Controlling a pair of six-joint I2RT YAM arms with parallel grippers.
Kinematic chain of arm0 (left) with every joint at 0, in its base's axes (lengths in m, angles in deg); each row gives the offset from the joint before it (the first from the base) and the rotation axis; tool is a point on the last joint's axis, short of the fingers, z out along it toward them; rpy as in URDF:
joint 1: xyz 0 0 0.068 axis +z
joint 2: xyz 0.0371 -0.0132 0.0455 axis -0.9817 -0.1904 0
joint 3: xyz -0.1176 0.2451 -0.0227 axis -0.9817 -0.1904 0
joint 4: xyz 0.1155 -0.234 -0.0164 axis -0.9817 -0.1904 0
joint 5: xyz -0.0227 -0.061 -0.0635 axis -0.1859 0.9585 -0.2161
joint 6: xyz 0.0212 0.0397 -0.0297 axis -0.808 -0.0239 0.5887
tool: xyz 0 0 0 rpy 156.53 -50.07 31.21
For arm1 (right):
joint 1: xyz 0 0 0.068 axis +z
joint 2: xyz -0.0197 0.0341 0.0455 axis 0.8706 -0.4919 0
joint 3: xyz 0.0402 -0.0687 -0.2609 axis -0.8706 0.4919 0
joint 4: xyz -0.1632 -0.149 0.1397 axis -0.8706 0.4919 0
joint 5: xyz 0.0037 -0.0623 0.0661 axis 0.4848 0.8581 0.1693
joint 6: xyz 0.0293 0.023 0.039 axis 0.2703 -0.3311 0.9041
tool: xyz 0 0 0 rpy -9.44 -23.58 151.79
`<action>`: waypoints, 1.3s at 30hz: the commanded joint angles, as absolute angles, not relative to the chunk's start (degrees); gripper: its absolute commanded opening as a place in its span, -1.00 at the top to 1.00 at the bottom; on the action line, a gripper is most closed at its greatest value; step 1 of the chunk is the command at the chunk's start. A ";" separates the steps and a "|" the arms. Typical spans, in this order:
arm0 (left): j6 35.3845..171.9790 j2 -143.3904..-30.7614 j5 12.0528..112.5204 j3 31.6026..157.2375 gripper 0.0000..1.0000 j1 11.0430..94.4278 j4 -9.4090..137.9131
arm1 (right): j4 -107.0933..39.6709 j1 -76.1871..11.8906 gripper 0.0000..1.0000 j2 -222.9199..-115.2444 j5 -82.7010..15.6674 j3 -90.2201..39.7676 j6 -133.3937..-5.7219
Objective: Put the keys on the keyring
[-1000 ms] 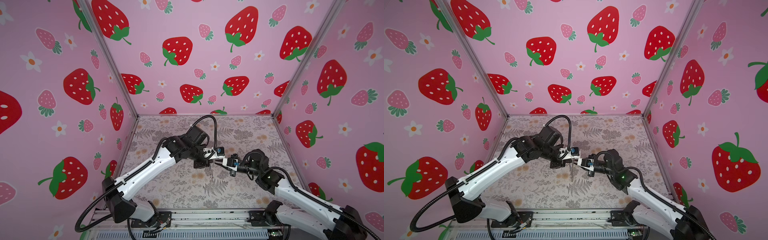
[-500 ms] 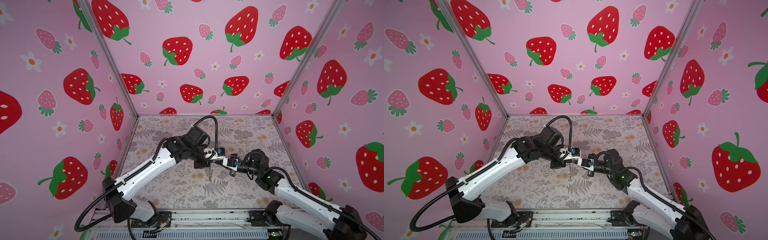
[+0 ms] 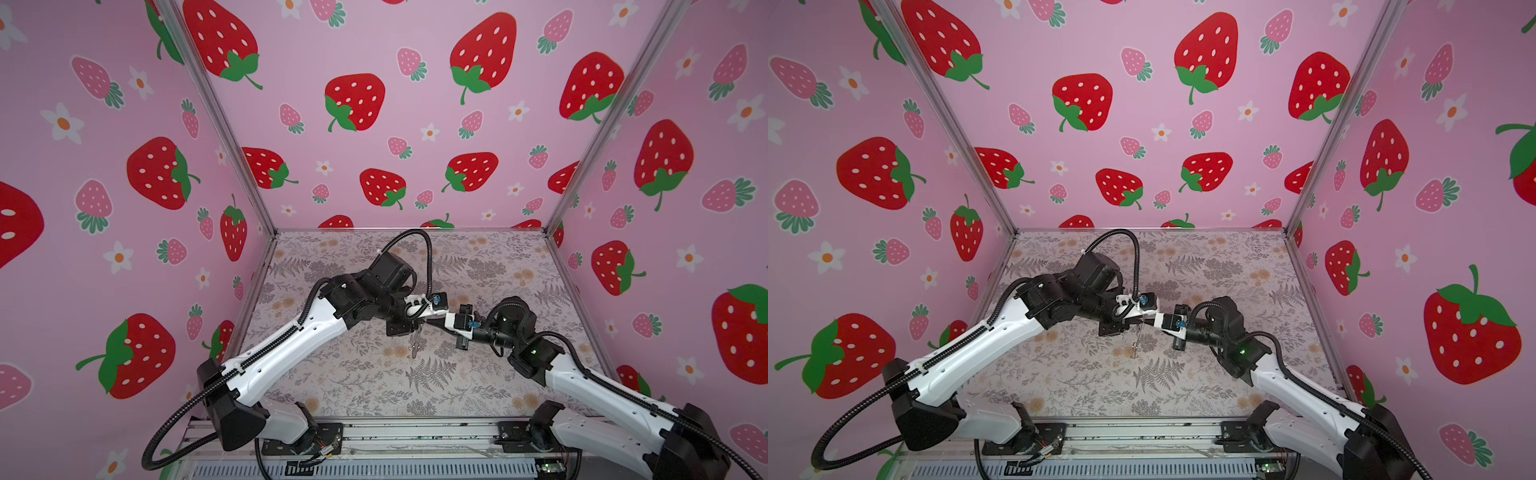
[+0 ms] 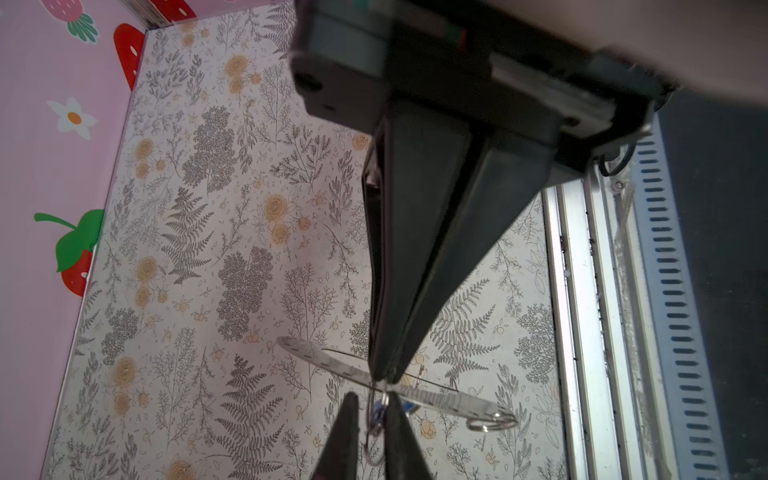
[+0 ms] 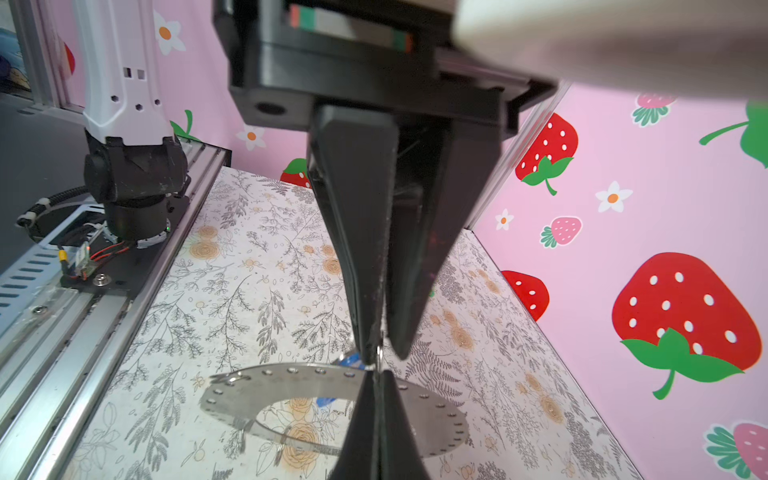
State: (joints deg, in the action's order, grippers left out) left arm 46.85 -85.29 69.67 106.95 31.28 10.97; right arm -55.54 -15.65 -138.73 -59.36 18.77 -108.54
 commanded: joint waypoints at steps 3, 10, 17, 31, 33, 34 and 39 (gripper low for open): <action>48.84 -81.34 77.38 102.55 0.22 34.67 17.69 | -58.12 -15.94 1.00 -139.03 -58.60 18.96 -104.39; 56.34 -76.42 92.16 92.86 0.18 44.36 27.30 | -65.11 -16.67 1.00 -139.18 -59.88 20.67 -100.38; 59.17 -72.81 101.75 83.82 0.22 46.42 40.75 | -68.05 -16.68 1.00 -139.58 -61.27 21.51 -99.71; 58.47 -74.59 105.47 81.35 0.42 46.42 45.35 | -69.42 -16.70 1.00 -139.53 -64.55 21.50 -99.65; 58.30 -74.50 105.47 81.14 0.41 46.44 45.43 | -69.42 -16.74 1.00 -139.53 -64.72 21.44 -99.58; 58.12 -74.50 105.47 81.07 0.41 46.42 45.36 | -69.42 -16.71 1.00 -139.57 -64.84 21.37 -99.63; 57.25 -74.23 105.08 80.35 0.39 46.42 45.10 | -69.42 -16.71 1.00 -139.23 -64.83 21.45 -99.74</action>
